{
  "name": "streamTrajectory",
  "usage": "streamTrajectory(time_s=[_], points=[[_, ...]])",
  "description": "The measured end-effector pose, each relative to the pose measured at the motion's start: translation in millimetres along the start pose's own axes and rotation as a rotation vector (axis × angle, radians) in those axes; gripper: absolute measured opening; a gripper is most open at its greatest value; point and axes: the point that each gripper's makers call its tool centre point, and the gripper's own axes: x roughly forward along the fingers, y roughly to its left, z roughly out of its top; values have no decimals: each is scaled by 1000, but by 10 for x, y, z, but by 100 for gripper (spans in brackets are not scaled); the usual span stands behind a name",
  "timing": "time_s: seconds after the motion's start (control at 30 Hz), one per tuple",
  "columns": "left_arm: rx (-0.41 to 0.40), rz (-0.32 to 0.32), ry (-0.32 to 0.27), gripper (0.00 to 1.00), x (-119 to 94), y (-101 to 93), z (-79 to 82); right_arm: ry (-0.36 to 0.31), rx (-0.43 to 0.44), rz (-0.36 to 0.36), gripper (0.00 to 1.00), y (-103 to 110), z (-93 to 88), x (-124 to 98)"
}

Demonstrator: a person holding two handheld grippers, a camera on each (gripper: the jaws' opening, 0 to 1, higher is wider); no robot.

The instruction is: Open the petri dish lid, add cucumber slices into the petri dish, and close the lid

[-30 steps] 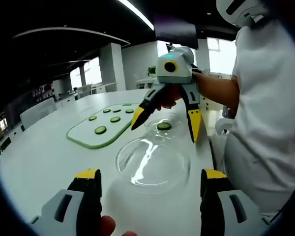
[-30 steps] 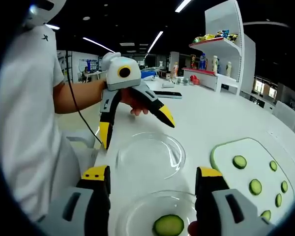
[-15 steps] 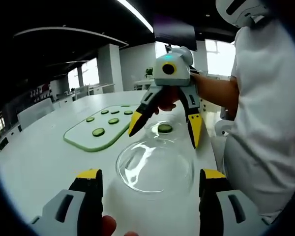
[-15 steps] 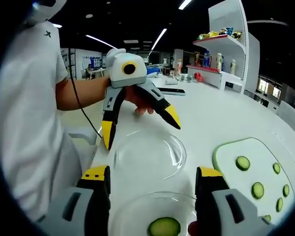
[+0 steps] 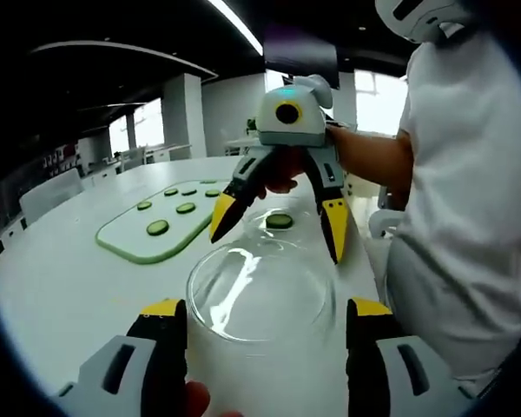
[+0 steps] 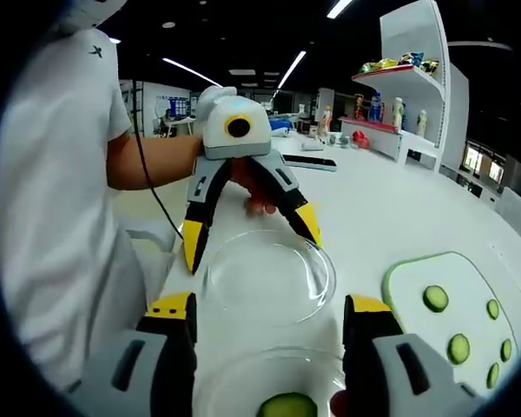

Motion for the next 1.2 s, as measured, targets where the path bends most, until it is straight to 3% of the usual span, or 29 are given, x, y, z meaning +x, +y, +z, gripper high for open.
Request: streamTrajectory(time_s=[0.27, 0.43, 1.2], points=[[-7, -12, -8, 74, 0, 57, 15, -36, 76, 25, 69, -46, 42, 8], [-21, -47, -24, 74, 11, 15, 49, 13, 50, 36, 68, -21, -37, 65], [-20, -48, -26, 69, 64, 85, 2, 24, 42, 43, 67, -70, -62, 166]])
